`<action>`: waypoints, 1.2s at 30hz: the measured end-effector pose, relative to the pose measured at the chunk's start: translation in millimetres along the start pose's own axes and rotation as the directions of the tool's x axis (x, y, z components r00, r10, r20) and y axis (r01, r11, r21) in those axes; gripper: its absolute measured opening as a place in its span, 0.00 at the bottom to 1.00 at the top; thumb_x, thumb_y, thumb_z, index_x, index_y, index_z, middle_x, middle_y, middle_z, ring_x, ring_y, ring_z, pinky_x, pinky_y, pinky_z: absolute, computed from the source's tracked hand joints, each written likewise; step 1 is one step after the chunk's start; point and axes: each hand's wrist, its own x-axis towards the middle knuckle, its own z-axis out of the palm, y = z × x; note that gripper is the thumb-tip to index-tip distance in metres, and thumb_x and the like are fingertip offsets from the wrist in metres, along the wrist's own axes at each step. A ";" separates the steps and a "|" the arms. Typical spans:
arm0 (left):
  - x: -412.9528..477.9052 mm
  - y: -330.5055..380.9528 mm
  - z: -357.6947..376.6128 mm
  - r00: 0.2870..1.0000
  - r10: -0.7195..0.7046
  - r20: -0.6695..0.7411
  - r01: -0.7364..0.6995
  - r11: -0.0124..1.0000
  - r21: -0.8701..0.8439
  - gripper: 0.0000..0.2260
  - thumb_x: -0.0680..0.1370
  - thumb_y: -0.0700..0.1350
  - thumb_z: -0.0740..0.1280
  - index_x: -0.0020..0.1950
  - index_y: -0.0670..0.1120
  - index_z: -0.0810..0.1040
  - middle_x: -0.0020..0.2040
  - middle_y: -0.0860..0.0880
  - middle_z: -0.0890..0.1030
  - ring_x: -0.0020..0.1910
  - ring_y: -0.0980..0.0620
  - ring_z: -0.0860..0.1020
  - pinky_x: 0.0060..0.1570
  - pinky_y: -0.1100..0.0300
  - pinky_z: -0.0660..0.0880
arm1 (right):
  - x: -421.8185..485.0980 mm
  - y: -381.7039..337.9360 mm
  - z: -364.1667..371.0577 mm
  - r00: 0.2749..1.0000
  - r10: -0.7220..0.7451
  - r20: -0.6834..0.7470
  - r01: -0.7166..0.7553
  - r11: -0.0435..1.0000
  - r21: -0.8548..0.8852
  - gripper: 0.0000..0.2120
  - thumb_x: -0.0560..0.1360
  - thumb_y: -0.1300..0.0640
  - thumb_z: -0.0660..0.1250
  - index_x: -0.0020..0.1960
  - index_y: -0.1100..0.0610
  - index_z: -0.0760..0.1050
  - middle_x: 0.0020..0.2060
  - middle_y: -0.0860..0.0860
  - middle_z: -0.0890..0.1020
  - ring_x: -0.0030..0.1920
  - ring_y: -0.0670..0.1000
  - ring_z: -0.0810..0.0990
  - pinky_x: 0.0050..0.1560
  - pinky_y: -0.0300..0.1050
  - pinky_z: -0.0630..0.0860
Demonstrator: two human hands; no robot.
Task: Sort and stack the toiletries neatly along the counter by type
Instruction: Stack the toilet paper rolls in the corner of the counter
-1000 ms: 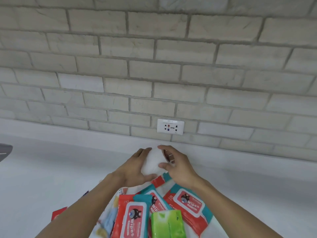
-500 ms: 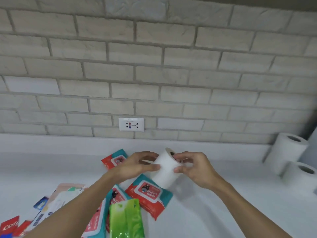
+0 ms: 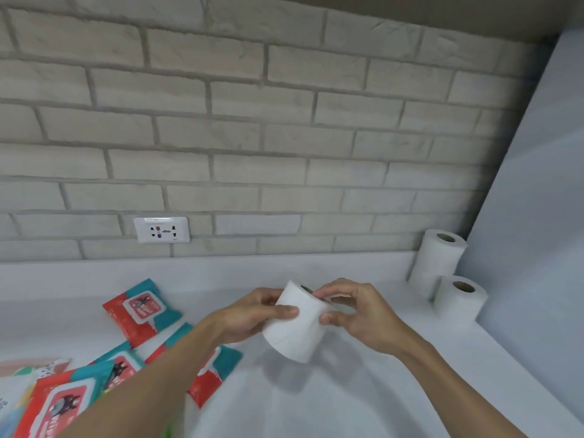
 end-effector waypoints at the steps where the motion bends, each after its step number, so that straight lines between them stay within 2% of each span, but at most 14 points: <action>1: 7.2 1.0 7.2 1.000 0.000 -0.010 0.000 1.000 0.004 0.21 0.70 0.48 0.73 0.61 0.43 0.79 0.58 0.41 0.81 0.56 0.44 0.80 0.56 0.52 0.76 | -5.7 7.4 -6.2 0.998 -0.019 -0.058 0.019 1.000 -0.009 0.16 0.68 0.60 0.77 0.53 0.46 0.82 0.53 0.40 0.80 0.58 0.41 0.78 0.63 0.39 0.71; 4: 25.3 2.5 25.0 0.998 0.001 -0.059 0.001 0.999 0.034 0.24 0.69 0.50 0.74 0.62 0.43 0.79 0.59 0.41 0.81 0.58 0.41 0.79 0.60 0.47 0.74 | -21.2 23.4 -20.6 0.968 -0.005 -0.250 0.023 0.997 0.068 0.19 0.70 0.55 0.76 0.59 0.43 0.77 0.56 0.41 0.78 0.57 0.43 0.77 0.59 0.40 0.76; 7: 42.5 5.4 41.7 0.992 0.021 -0.122 -0.013 0.998 0.066 0.22 0.68 0.51 0.75 0.59 0.45 0.80 0.56 0.43 0.83 0.56 0.43 0.81 0.60 0.47 0.74 | -33.8 30.9 -34.0 0.924 0.189 -0.332 -0.105 0.962 0.253 0.15 0.74 0.51 0.71 0.60 0.43 0.74 0.56 0.48 0.78 0.54 0.49 0.80 0.52 0.44 0.81; 9: 52.7 10.2 54.0 0.987 0.044 -0.154 -0.032 0.996 0.084 0.20 0.69 0.51 0.75 0.58 0.46 0.81 0.55 0.45 0.83 0.55 0.44 0.81 0.59 0.48 0.75 | -39.0 36.4 -41.7 0.888 0.377 -0.263 -0.245 0.873 0.421 0.12 0.76 0.47 0.67 0.58 0.45 0.74 0.57 0.53 0.78 0.53 0.54 0.82 0.51 0.54 0.82; 12: 68.6 17.0 74.4 0.976 0.097 -0.197 -0.071 0.989 0.132 0.19 0.70 0.51 0.75 0.58 0.48 0.80 0.54 0.49 0.84 0.54 0.48 0.82 0.58 0.49 0.77 | -44.4 46.9 -52.3 0.817 0.575 -0.040 -0.398 0.613 0.683 0.18 0.75 0.40 0.65 0.60 0.48 0.73 0.57 0.58 0.77 0.52 0.63 0.82 0.49 0.64 0.81; 14: 82.1 20.4 90.6 0.966 0.130 -0.222 -0.095 0.982 0.161 0.20 0.69 0.52 0.76 0.58 0.51 0.80 0.54 0.52 0.84 0.54 0.52 0.82 0.57 0.51 0.78 | -47.7 53.4 -61.9 0.807 0.587 0.062 -0.419 0.495 0.761 0.22 0.75 0.37 0.64 0.63 0.48 0.72 0.59 0.62 0.77 0.51 0.67 0.82 0.51 0.67 0.79; 19: 110.2 25.0 124.7 0.953 0.181 -0.245 -0.123 0.965 0.234 0.22 0.65 0.54 0.79 0.57 0.55 0.79 0.52 0.56 0.83 0.51 0.57 0.81 0.52 0.56 0.80 | -47.1 62.1 -93.0 0.818 0.570 0.075 -0.368 0.419 0.830 0.25 0.72 0.38 0.68 0.63 0.51 0.74 0.59 0.66 0.76 0.49 0.71 0.82 0.55 0.68 0.76; 27: 158.4 29.5 168.5 0.959 0.201 -0.199 -0.133 0.942 0.309 0.24 0.66 0.56 0.78 0.60 0.57 0.77 0.53 0.59 0.82 0.53 0.59 0.79 0.52 0.59 0.80 | -45.5 85.3 -147.2 0.780 0.626 -0.015 -0.361 0.470 0.806 0.23 0.71 0.43 0.73 0.60 0.56 0.77 0.56 0.64 0.80 0.50 0.66 0.83 0.51 0.65 0.80; 32: 194.0 32.2 193.3 0.963 0.204 -0.176 -0.146 0.944 0.295 0.25 0.67 0.50 0.79 0.62 0.55 0.77 0.55 0.59 0.81 0.54 0.60 0.79 0.52 0.61 0.80 | -46.5 104.5 -183.8 0.773 0.626 -0.102 -0.314 0.517 0.797 0.17 0.75 0.46 0.68 0.59 0.55 0.77 0.55 0.61 0.80 0.51 0.64 0.83 0.49 0.62 0.81; 36: 225.0 31.8 210.3 0.964 0.215 -0.158 -0.159 0.939 0.305 0.24 0.68 0.49 0.78 0.63 0.55 0.77 0.55 0.60 0.82 0.56 0.59 0.79 0.57 0.57 0.78 | -44.2 119.6 -205.3 0.758 0.623 -0.190 -0.270 0.567 0.778 0.15 0.77 0.47 0.66 0.58 0.56 0.77 0.53 0.59 0.81 0.49 0.59 0.83 0.50 0.61 0.81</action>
